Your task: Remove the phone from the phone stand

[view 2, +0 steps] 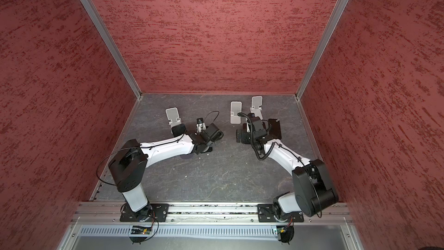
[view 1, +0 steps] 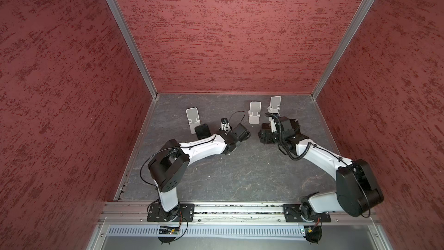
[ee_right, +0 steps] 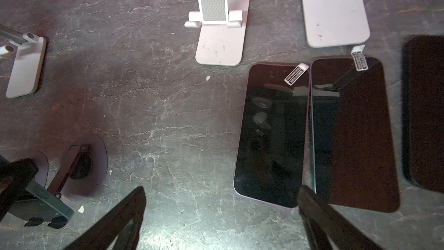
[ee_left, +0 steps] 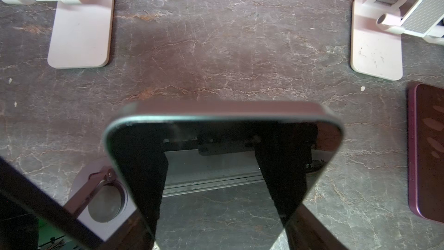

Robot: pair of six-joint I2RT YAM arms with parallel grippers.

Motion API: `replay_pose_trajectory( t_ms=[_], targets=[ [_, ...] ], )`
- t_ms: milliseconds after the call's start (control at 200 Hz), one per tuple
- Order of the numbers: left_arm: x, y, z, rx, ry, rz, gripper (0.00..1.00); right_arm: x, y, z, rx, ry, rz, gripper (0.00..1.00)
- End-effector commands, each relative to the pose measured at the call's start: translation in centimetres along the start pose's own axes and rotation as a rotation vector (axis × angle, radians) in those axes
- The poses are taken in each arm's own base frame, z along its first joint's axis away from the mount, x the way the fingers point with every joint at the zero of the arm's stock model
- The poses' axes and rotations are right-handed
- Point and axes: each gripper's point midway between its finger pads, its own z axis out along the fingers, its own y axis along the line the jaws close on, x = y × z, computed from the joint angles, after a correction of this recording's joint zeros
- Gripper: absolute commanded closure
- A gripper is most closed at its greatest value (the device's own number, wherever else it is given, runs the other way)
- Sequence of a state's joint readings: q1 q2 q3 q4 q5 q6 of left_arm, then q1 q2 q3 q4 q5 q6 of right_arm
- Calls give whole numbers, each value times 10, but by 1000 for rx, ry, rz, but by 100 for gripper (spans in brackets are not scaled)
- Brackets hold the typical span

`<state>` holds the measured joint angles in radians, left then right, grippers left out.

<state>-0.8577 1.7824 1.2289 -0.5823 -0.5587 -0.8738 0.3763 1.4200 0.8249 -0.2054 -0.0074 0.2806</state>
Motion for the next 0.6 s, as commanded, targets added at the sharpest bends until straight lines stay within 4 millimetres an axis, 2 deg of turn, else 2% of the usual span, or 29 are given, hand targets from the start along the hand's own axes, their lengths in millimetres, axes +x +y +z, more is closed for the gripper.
replay_pose_trajectory(
  t_ms=[0,361,596],
  targets=[
    [2,5,7,-24,-6,18,25,-4,5,1,-17,-14,-5,1],
    [1,5,3,-35,-15,51,33,-5,5,1,-17,-15,-4,1],
    [-1,4,-3,-42,-27,72,35,-3,5,2,-17,-12,-2,1]
  ],
)
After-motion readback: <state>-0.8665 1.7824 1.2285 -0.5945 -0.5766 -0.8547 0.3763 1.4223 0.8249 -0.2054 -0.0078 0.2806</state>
